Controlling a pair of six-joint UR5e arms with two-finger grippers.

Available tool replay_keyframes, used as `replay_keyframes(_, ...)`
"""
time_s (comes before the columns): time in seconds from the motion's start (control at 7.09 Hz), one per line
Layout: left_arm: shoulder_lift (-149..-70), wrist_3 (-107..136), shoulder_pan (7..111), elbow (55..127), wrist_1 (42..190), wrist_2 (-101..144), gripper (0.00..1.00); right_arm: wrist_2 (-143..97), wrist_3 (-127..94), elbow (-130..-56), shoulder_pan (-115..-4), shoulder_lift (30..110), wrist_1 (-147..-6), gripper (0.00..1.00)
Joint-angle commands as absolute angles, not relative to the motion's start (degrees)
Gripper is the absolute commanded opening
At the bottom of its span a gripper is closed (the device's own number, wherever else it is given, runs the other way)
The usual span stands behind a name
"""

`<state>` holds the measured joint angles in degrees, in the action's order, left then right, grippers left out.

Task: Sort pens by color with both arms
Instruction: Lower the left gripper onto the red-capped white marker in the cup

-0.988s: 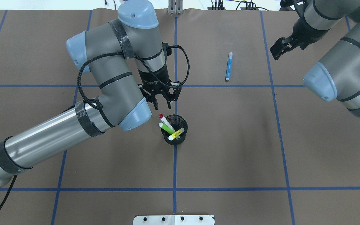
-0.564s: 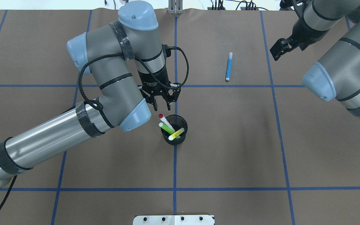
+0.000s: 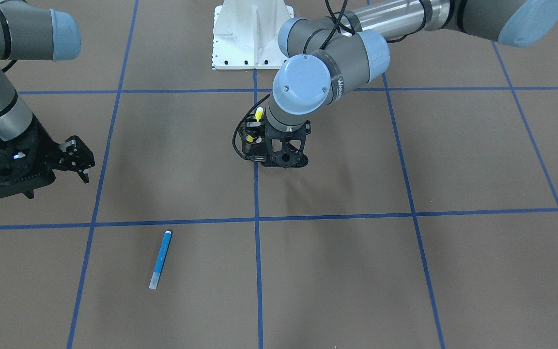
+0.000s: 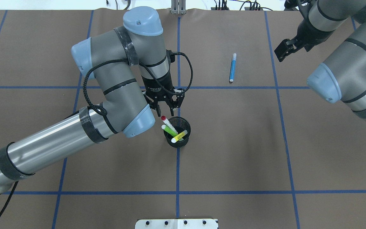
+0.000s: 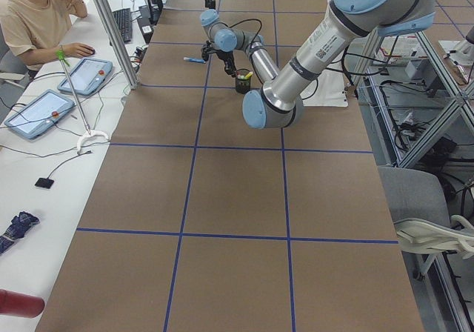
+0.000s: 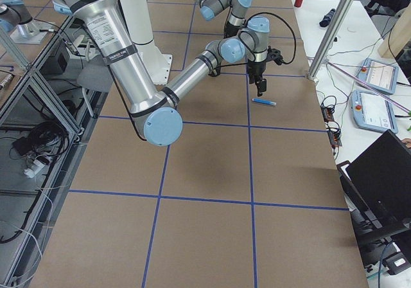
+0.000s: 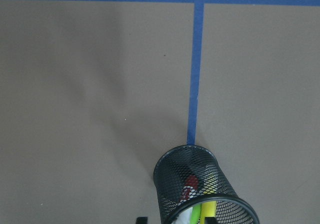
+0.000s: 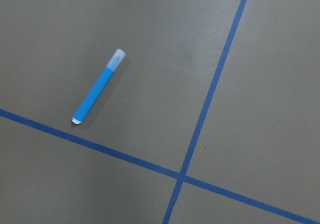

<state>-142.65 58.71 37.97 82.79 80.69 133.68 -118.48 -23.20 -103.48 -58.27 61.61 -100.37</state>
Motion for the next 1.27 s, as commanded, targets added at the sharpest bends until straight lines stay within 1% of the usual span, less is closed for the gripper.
replay_keyframes(0.0,-142.5,58.7,37.7,82.9,80.7,133.7,0.45,-118.5,-23.2,-103.4,-58.1,61.6,-100.4,0.98)
replay_keyframes(0.14,-142.5,58.6,37.7,82.9,80.7,133.7,0.42,-118.5,-23.2,-103.4,-58.2,61.6,-100.4,0.98)
replay_keyframes(1.13,-141.4,58.6,37.7,83.8,80.7,134.9,0.41,-118.5,-23.2,-103.3,-58.1,61.7,-100.4,0.98)
